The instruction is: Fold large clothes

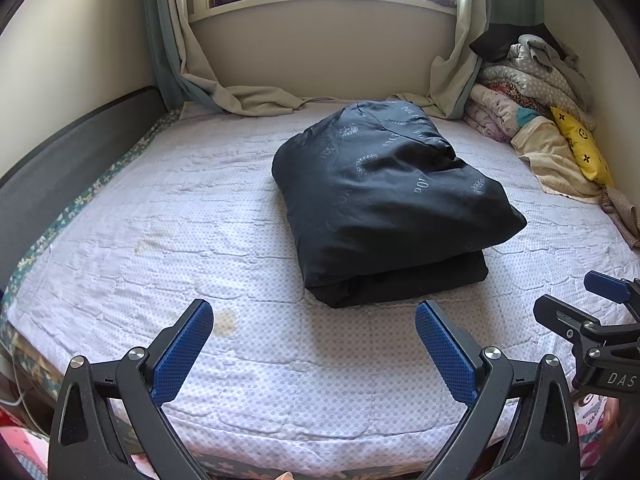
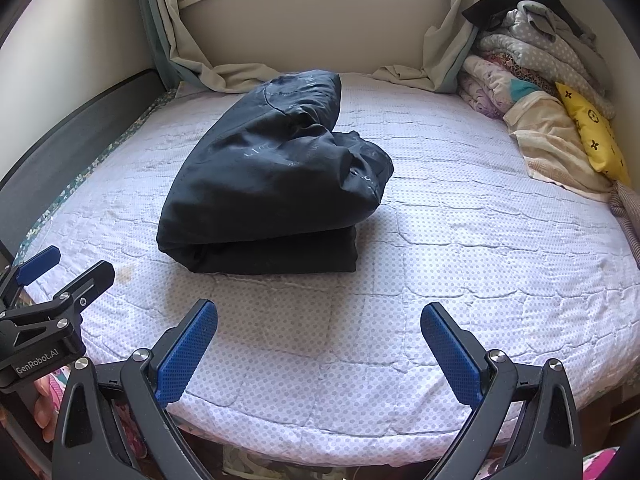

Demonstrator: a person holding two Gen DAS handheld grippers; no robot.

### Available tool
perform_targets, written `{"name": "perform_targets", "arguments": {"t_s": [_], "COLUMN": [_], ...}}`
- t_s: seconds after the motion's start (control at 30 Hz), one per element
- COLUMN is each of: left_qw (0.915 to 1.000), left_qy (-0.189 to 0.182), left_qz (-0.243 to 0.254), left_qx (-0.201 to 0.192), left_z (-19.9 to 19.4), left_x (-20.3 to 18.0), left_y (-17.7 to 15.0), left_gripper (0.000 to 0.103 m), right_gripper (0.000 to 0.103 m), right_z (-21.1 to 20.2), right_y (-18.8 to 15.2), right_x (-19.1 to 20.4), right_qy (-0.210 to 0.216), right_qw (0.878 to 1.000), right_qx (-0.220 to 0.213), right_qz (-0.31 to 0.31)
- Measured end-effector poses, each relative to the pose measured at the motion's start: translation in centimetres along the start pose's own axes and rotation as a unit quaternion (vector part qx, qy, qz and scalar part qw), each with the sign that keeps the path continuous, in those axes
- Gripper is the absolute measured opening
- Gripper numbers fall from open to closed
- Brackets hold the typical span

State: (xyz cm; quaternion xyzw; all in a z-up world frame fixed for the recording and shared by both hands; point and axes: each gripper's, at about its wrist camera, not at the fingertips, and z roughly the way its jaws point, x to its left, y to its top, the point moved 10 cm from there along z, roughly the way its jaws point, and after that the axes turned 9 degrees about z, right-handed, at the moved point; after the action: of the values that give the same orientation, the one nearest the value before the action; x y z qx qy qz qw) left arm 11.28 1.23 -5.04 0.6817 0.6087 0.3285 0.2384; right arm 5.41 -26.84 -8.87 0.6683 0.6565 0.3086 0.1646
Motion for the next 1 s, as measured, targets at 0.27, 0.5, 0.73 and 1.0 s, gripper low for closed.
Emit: {"name": "perform_targets", "arguments": {"t_s": [0.27, 0.5, 0.73, 1.0], "left_qw": [0.9996, 0.9997, 0.9997, 0.9996], "left_qy": [0.012, 0.007, 0.001, -0.001], "left_qz": [0.014, 0.009, 0.011, 0.019], "left_qx": [-0.022, -0.024, -0.024, -0.02], "left_z": [-0.9, -1.0, -1.1, -0.9], "left_x": [-0.4, -0.3, -0.6, -1.1], "left_y": [0.8, 0.8, 0.8, 0.7], "left_gripper": [0.102, 0.102, 0.102, 0.102], "right_gripper": [0.101, 0.101, 0.101, 0.101], "right_z": [-0.1, -0.1, -0.1, -0.1], "right_y": [0.0, -0.1, -0.1, -0.1], "right_x": [0.1, 0.1, 0.1, 0.1], "right_qy": [-0.001, -0.001, 0.0, 0.001], "right_qw": [1.0, 1.0, 1.0, 1.0], "right_qx": [-0.001, -0.002, -0.002, -0.001], "right_qz": [-0.002, -0.006, -0.006, -0.005]}}
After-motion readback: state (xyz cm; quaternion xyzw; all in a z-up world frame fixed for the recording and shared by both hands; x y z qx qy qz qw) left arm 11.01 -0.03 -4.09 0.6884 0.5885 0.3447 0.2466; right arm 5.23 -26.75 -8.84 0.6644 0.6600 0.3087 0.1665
